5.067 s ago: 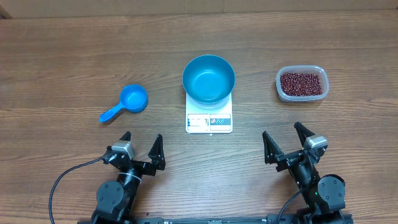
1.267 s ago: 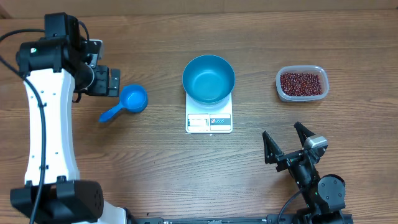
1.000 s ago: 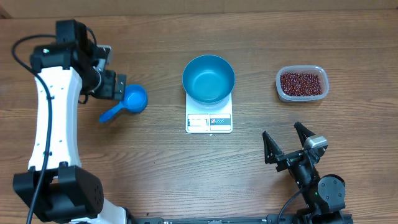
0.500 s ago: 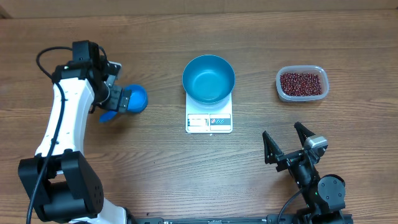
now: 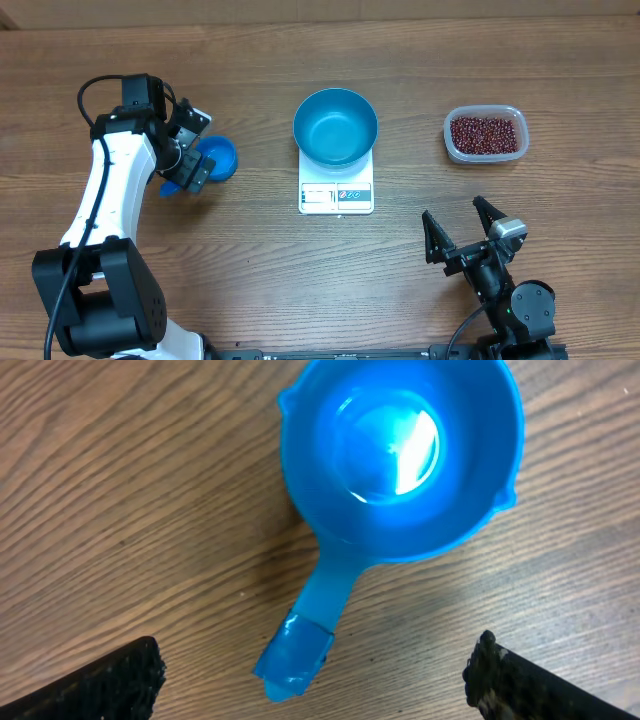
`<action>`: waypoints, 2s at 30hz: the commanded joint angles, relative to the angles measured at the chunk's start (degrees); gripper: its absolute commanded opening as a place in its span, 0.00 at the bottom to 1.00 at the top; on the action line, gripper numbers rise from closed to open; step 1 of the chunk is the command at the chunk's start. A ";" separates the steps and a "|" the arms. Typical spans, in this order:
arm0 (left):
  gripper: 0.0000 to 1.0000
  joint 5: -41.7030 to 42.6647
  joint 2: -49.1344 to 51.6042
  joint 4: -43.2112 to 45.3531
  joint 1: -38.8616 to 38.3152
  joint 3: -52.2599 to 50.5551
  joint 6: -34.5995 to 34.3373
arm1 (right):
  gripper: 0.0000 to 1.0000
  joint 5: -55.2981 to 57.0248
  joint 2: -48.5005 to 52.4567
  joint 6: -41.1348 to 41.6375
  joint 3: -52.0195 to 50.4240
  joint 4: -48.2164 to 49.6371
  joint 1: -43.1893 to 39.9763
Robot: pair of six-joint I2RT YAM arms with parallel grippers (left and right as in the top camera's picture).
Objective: Scoop item into bowl and weigh 150g on scale
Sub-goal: 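Lower the left gripper and grasp the blue scoop by its rim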
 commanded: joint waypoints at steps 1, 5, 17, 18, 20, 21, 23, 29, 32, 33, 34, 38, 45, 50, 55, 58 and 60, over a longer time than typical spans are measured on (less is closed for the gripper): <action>0.99 2.45 0.63 -0.13 0.33 -1.33 4.92 | 1.00 0.35 -0.57 0.22 -0.61 0.33 -0.17; 0.99 2.25 0.74 0.55 0.37 -1.79 6.10 | 1.00 0.37 -0.57 0.22 -0.61 0.33 -0.17; 1.00 1.55 7.23 1.20 1.31 -1.81 5.20 | 1.00 0.37 -0.57 0.22 -0.61 0.33 -0.17; 1.00 1.42 7.98 1.20 1.36 -1.81 5.20 | 1.00 0.37 -0.57 0.22 -0.61 0.33 -0.17; 1.00 1.44 9.35 1.53 1.33 -1.81 4.96 | 1.00 0.37 -0.57 0.22 -0.61 0.33 -0.17; 1.00 1.40 9.77 1.70 1.33 -1.81 4.57 | 1.00 0.35 -0.57 0.22 -0.61 0.33 -0.17; 1.00 1.18 10.08 2.27 1.36 -1.81 3.76 | 1.00 0.35 -0.57 0.22 -0.61 0.33 -0.17; 0.57 1.01 10.08 3.30 1.36 -1.79 2.69 | 1.00 0.37 -0.57 0.22 -0.61 0.33 -0.17; 0.54 1.01 10.08 3.52 1.36 -1.79 2.43 | 1.00 0.37 -0.57 0.22 -0.61 0.33 -0.17; 0.53 1.03 10.08 3.52 1.36 -1.79 2.40 | 1.00 0.35 -0.57 0.22 -0.61 0.33 -0.17; 0.53 1.03 10.08 3.50 1.36 -1.79 2.40 | 1.00 0.37 -0.57 0.22 -0.61 0.33 -0.17; 0.45 1.03 10.08 3.78 1.36 -1.79 1.01 | 1.00 0.35 -0.57 0.22 -0.61 0.33 -0.17; 0.33 1.03 10.08 4.22 1.33 -1.79 -1.49 | 1.00 0.35 -0.57 0.22 -0.61 0.33 -0.17; 0.26 1.22 10.08 4.72 1.33 -1.79 -5.60 | 1.00 0.37 -0.57 0.22 -0.61 0.33 -0.17; 0.13 1.20 10.08 5.44 1.33 -1.79 -14.56 | 1.00 0.35 -0.57 0.22 -0.61 0.33 -0.17; 0.12 1.22 10.08 5.38 1.29 -1.79 -21.22 | 1.00 0.37 -0.57 0.22 -0.61 0.33 -0.17; 0.13 1.60 10.08 5.35 1.27 -1.79 -25.83 | 1.00 0.37 -0.57 0.22 -0.61 0.33 -0.17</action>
